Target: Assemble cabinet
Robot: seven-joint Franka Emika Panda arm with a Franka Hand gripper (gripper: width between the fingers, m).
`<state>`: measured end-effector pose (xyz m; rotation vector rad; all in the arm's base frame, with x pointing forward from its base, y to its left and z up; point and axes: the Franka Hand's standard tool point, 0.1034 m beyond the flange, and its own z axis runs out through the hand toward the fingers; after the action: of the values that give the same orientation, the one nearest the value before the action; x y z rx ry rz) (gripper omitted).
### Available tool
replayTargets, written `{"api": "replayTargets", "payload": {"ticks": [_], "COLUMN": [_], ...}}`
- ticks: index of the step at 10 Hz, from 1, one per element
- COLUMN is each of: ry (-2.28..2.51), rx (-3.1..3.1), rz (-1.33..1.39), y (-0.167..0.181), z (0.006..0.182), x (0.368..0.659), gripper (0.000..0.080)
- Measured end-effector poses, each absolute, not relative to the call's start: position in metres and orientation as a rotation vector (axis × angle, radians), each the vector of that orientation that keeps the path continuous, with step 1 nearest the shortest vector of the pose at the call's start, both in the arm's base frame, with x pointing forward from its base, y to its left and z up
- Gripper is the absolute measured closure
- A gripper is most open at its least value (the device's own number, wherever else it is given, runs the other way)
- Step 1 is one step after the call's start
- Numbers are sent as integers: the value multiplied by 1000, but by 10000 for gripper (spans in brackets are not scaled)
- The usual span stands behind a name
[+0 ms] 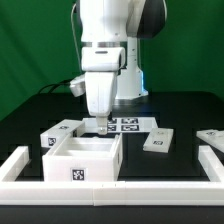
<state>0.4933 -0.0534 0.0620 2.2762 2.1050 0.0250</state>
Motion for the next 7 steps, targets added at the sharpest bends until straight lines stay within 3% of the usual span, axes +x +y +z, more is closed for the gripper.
{"api": "replayTargets", "payload": {"ticks": [2, 7], "ry": [2098, 2116], "rx": [2295, 2333], "rz": [16, -19], "y": [-53, -51], "z": [57, 21], "x": [491, 494], "gripper": [1, 1]}}
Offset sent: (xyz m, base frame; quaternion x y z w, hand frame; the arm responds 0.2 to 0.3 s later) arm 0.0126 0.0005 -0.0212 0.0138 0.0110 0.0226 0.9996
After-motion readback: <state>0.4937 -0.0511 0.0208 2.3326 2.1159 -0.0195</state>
